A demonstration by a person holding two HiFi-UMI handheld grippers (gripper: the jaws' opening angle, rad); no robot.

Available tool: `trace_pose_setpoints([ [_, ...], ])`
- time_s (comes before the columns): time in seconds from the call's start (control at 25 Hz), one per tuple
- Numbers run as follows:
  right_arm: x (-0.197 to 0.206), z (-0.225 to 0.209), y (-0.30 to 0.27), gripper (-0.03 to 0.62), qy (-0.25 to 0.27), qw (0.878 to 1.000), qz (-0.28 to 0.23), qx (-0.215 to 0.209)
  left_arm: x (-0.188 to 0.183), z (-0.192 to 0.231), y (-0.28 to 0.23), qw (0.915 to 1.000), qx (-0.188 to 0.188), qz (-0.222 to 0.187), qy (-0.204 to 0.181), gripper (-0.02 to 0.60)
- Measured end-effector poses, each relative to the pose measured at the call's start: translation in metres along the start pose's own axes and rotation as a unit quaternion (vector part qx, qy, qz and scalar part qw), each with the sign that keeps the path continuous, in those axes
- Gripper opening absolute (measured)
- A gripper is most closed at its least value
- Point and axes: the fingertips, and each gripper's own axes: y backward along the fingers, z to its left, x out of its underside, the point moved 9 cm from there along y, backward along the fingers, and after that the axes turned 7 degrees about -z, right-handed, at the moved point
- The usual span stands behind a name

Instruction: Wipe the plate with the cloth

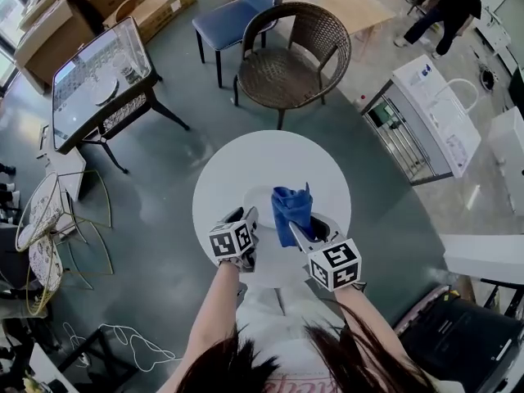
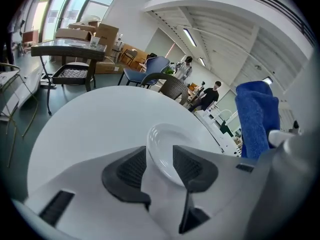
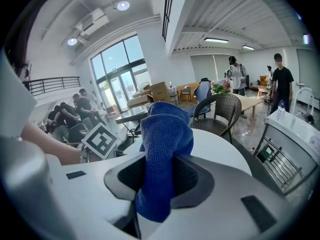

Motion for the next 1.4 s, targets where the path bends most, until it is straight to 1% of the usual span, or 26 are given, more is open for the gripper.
trace_pose_setpoints([
  [0.08, 0.003, -0.004, 0.0, 0.133, -0.005, 1.0, 0.002, 0.004, 0.002, 0.0, -0.007, 1.0, -0.003, -0.005, 0.006, 0.169],
  [0.16, 0.005, -0.008, 0.001, 0.133, -0.008, 1.0, 0.004, 0.006, 0.002, -0.002, -0.011, 0.9999, -0.011, -0.011, 0.002, 0.169],
  [0.24, 0.008, -0.011, 0.002, 0.133, -0.01, 1.0, 0.005, 0.008, 0.002, -0.006, -0.014, 0.9991, -0.034, -0.01, -0.024, 0.165],
  [0.28, 0.008, -0.012, 0.002, 0.133, -0.011, 1.0, 0.006, 0.009, 0.002, -0.008, -0.015, 0.9979, -0.049, -0.008, -0.042, 0.152],
  [0.32, 0.009, -0.013, 0.003, 0.133, -0.011, 1.0, 0.007, 0.009, 0.001, -0.009, -0.016, 0.9964, -0.064, -0.008, -0.056, 0.113],
  [0.36, 0.009, -0.013, 0.003, 0.133, -0.011, 1.0, 0.008, 0.01, 0.001, -0.009, -0.016, 0.9953, -0.074, -0.009, -0.061, 0.109],
  [0.4, 0.009, -0.014, 0.003, 0.133, -0.012, 1.0, 0.008, 0.011, 0.002, -0.009, -0.016, 0.9951, -0.08, -0.013, -0.057, 0.108],
  [0.48, 0.009, -0.015, 0.005, 0.133, -0.013, 1.0, 0.007, 0.013, 0.002, -0.006, -0.015, 0.9965, -0.077, -0.023, -0.025, 0.096],
  [0.6, 0.008, -0.016, 0.009, 0.133, -0.013, 1.0, 0.005, 0.013, -0.001, 0.0, -0.009, 0.9976, -0.049, -0.035, 0.035, 0.068],
  [0.72, 0.005, -0.017, 0.011, 0.133, -0.009, 1.0, 0.003, 0.012, 0.001, 0.006, -0.004, 0.9961, -0.012, -0.047, 0.074, 0.052],
  [0.84, 0.002, -0.016, 0.014, 0.133, -0.006, 1.0, -0.001, 0.011, -0.001, 0.004, 0.006, 0.9916, 0.024, -0.064, 0.109, 0.037],
  [0.96, -0.003, -0.012, 0.015, 0.133, -0.002, 1.0, -0.007, 0.009, -0.004, 0.001, 0.015, 0.9861, 0.057, -0.081, 0.133, 0.028],
  [1.04, -0.008, -0.01, 0.016, 0.133, 0.002, 1.0, -0.012, 0.008, -0.011, -0.003, 0.02, 0.9826, 0.076, -0.094, 0.141, 0.021],
  [1.08, -0.01, -0.01, 0.017, 0.133, 0.004, 1.0, -0.015, 0.007, -0.015, -0.007, 0.023, 0.9819, 0.083, -0.097, 0.14, 0.021],
  [1.24, -0.02, -0.007, 0.023, 0.133, 0.013, 1.0, -0.024, 0.006, -0.027, -0.019, 0.033, 0.983, 0.109, -0.097, 0.111, 0.021],
  [1.4, -0.034, -0.006, 0.034, 0.133, 0.024, 0.999, -0.035, 0.007, -0.047, -0.034, 0.05, 0.9767, 0.138, -0.129, 0.102, 0.021],
])
